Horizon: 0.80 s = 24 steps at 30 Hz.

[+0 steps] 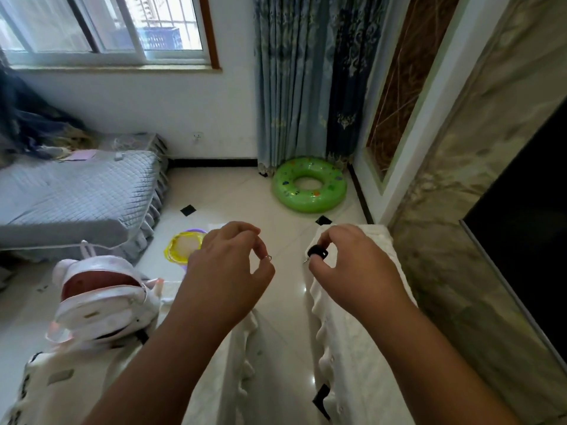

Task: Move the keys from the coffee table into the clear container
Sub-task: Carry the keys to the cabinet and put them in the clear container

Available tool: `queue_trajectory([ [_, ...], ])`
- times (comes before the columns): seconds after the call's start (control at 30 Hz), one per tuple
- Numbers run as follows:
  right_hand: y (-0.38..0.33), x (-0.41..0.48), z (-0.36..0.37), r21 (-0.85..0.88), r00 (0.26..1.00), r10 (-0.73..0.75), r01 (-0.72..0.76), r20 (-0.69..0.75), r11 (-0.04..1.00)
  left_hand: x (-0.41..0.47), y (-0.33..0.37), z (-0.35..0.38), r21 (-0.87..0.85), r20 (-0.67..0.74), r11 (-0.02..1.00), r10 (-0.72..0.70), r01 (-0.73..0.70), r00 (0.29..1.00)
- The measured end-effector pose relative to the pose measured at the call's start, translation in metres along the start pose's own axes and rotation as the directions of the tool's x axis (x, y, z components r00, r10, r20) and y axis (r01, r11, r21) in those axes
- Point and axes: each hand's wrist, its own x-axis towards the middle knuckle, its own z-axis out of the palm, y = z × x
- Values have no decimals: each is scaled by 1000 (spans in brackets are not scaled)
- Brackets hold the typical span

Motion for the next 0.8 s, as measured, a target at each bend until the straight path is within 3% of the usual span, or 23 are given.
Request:
queue_trajectory([
  [0.37, 45, 124, 17, -37, 993, 109, -108, 41, 993, 134, -17, 53, -60, 67, 998, 32, -28, 997],
  [0.8, 82, 281, 31, -82, 943, 296, -310, -149, 947, 354, -22, 100, -96, 178, 968, 247, -233, 953],
])
